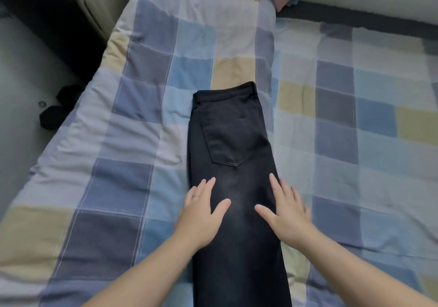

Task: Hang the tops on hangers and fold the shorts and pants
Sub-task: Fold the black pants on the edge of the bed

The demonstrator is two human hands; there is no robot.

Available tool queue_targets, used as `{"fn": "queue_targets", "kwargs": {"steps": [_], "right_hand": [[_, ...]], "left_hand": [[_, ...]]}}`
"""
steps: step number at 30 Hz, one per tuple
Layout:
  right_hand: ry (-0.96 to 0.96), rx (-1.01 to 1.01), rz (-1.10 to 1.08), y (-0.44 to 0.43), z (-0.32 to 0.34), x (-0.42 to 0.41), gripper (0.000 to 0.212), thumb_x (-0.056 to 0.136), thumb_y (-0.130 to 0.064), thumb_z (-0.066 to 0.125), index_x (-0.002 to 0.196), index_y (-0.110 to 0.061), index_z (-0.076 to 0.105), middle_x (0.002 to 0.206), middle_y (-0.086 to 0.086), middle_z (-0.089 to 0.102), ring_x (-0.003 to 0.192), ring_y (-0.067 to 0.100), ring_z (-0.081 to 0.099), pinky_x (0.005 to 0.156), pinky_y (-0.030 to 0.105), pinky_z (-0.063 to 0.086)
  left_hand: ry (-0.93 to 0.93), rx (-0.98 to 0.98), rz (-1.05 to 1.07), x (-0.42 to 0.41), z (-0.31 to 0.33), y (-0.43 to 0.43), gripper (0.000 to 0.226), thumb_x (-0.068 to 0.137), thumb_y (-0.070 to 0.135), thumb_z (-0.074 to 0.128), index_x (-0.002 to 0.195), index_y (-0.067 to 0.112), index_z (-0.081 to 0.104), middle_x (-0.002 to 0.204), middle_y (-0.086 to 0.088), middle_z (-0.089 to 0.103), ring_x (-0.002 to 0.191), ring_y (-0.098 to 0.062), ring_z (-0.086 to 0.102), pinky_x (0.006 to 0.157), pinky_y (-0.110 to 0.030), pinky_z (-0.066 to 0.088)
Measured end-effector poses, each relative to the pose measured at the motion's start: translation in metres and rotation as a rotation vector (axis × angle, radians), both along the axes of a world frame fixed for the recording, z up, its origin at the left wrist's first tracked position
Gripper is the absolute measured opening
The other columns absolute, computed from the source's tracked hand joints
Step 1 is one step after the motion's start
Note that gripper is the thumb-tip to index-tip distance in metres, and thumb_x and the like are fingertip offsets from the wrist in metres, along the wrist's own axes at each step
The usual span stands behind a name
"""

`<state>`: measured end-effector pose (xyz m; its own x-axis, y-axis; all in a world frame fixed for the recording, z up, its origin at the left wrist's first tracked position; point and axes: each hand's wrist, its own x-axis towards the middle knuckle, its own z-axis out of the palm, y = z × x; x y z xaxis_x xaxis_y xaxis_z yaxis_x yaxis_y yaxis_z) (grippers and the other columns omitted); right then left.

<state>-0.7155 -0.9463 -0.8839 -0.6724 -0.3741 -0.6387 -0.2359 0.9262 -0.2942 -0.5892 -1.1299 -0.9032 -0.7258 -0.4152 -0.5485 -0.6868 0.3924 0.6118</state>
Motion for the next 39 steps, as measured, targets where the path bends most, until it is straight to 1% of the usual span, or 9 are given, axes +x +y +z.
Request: {"fn": "queue_targets", "kwargs": {"steps": [6,10,14,18,26,31,33,36,39], "right_hand": [[0.006,0.066,0.096,0.079,0.019,0.056,0.077,0.097,-0.067,0.034,0.155,-0.046,-0.012,0.168,-0.01,-0.01,0.155,0.024,-0.008,0.12,0.057,0.009],[-0.003,0.065,0.121,0.126,0.034,0.098,0.076,0.097,-0.066,0.035,0.156,-0.046,-0.008,0.168,-0.009,-0.009,0.155,0.022,-0.008,0.12,0.057,0.008],[0.007,0.095,0.239,0.17,0.041,0.142,0.075,0.098,-0.066,0.034,0.157,-0.045,-0.007,0.168,-0.009,-0.009,0.155,0.023,-0.007,0.121,0.056,0.009],[-0.021,0.109,0.295,0.21,0.037,0.185,0.073,0.099,-0.065,0.032,0.156,-0.045,-0.009,0.168,-0.009,-0.011,0.155,0.023,-0.009,0.122,0.055,0.007],[-0.019,0.117,0.391,0.26,-0.029,0.253,0.069,0.102,-0.06,0.03,0.157,-0.043,-0.009,0.169,-0.006,-0.009,0.155,0.023,-0.008,0.122,0.051,0.006],[-0.012,0.125,0.382,0.275,-0.079,0.277,0.07,0.102,-0.059,0.032,0.158,-0.041,-0.007,0.169,-0.001,-0.008,0.155,0.025,-0.007,0.122,0.051,0.01],[-0.03,0.094,0.337,0.276,-0.095,0.283,0.072,0.102,-0.057,0.037,0.159,-0.039,-0.005,0.169,0.001,-0.003,0.155,0.025,-0.001,0.121,0.05,0.014],[-0.095,-0.018,0.22,0.269,-0.115,0.29,0.079,0.1,-0.049,0.049,0.161,-0.031,0.001,0.166,0.004,0.017,0.151,0.027,0.018,0.119,0.048,0.027],[-0.043,-0.121,0.055,0.254,-0.128,0.295,0.085,0.094,-0.046,0.061,0.159,-0.031,0.01,0.157,0.002,0.035,0.141,0.026,0.037,0.113,0.047,0.038]], "left_hand": [[-0.115,-0.058,-0.052,0.075,0.024,0.084,0.07,0.098,0.063,0.038,0.158,0.041,0.011,0.168,0.015,0.004,0.154,-0.011,-0.003,0.121,-0.041,0.013],[-0.133,-0.099,-0.06,0.126,0.041,0.139,0.071,0.097,0.066,0.035,0.159,0.04,0.01,0.168,0.013,0.005,0.154,-0.016,-0.001,0.121,-0.044,0.016],[-0.144,-0.081,-0.027,0.175,0.049,0.19,0.073,0.097,0.066,0.035,0.159,0.038,0.01,0.168,0.011,0.006,0.155,-0.017,-0.001,0.122,-0.045,0.014],[-0.197,-0.065,-0.025,0.224,0.044,0.232,0.072,0.097,0.067,0.033,0.159,0.039,0.01,0.168,0.012,0.006,0.155,-0.017,0.0,0.122,-0.044,0.013],[-0.307,-0.041,0.084,0.316,-0.008,0.271,0.069,0.098,0.06,0.042,0.158,0.034,0.018,0.168,0.009,0.011,0.153,-0.017,0.008,0.12,-0.048,0.022],[-0.281,-0.081,0.163,0.347,-0.042,0.269,0.073,0.097,0.05,0.053,0.158,0.026,0.019,0.167,0.003,0.016,0.15,-0.023,0.021,0.117,-0.047,0.028],[-0.246,-0.074,0.241,0.348,-0.056,0.267,0.076,0.096,0.045,0.058,0.157,0.02,0.02,0.164,0.0,0.024,0.147,-0.025,0.029,0.116,-0.046,0.03],[-0.252,0.027,0.364,0.343,-0.076,0.265,0.077,0.094,0.044,0.062,0.154,0.016,0.022,0.156,-0.004,0.038,0.14,-0.028,0.04,0.112,-0.05,0.035],[-0.255,0.055,0.394,0.339,-0.092,0.259,0.063,0.091,0.044,0.065,0.139,0.011,0.039,0.141,-0.007,0.049,0.13,-0.029,0.047,0.106,-0.05,0.041]]}}
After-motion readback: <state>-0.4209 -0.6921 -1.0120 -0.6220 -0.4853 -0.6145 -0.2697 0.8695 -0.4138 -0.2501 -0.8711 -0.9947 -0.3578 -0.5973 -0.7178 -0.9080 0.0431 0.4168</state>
